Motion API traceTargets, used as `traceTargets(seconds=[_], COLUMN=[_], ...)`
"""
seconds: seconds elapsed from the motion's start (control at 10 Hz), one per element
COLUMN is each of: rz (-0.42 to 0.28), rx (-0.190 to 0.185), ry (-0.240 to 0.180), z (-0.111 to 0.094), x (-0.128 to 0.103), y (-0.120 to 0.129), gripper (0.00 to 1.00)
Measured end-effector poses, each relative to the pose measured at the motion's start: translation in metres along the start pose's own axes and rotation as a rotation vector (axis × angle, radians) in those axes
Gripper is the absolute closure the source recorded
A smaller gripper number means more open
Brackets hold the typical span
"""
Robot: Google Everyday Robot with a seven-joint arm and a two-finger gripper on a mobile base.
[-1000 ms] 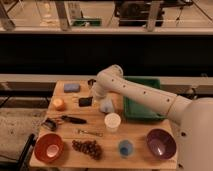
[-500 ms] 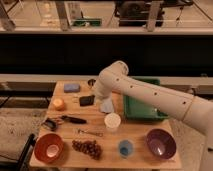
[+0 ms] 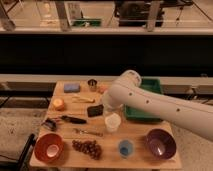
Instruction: Place eraser in plastic cup
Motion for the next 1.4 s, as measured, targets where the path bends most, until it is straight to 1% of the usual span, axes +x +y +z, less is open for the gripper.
traceTargets(seconds=[0.3, 0.4, 0.6, 0.8, 1.0, 1.4], rz=[-0.004, 0.002, 0.019, 0.038, 0.048, 0.08], rx=[-0.014, -0.018, -0.033, -0.047, -0.06, -0.086], ry=[0.046, 0.056, 0.08, 0.092, 0.092, 0.096], z=[-0.016, -0.019, -0.024, -0.024, -0.02, -0.011], x=[0.002, 0.004, 0.01, 0.02, 0.025, 0.036], y=[0.043, 0.055, 0.087, 0.113, 0.131, 0.159], gripper=[1.0, 1.0, 1.0, 1.0, 1.0, 1.0])
